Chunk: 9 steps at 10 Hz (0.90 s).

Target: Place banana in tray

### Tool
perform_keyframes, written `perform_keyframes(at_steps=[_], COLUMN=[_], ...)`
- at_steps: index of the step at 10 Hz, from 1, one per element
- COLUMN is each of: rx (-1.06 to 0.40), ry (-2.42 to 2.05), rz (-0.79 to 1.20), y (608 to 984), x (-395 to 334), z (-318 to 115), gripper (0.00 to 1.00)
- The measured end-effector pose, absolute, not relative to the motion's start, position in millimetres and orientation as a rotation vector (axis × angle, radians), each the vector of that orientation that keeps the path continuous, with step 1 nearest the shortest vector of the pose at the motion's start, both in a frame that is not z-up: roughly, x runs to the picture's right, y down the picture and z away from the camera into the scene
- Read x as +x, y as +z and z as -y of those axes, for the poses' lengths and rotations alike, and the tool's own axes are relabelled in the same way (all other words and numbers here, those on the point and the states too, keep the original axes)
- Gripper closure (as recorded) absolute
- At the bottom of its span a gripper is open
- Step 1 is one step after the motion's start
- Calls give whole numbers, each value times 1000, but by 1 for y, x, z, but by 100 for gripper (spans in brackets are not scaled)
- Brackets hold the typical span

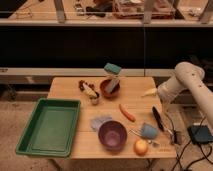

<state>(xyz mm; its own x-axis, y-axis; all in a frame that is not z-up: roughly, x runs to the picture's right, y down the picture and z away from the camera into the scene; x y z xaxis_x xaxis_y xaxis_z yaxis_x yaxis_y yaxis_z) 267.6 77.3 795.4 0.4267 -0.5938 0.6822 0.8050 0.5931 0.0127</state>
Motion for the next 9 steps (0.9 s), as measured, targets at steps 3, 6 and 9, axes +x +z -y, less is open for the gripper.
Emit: perform_keyframes(at_steps=[3, 6, 9], rx=[-140, 15, 114], ry=[-1069, -1230, -1359], rz=[675, 653, 628], y=[775, 756, 758], x=[185, 105, 29], z=[-41, -15, 3], gripper=[20, 20, 20])
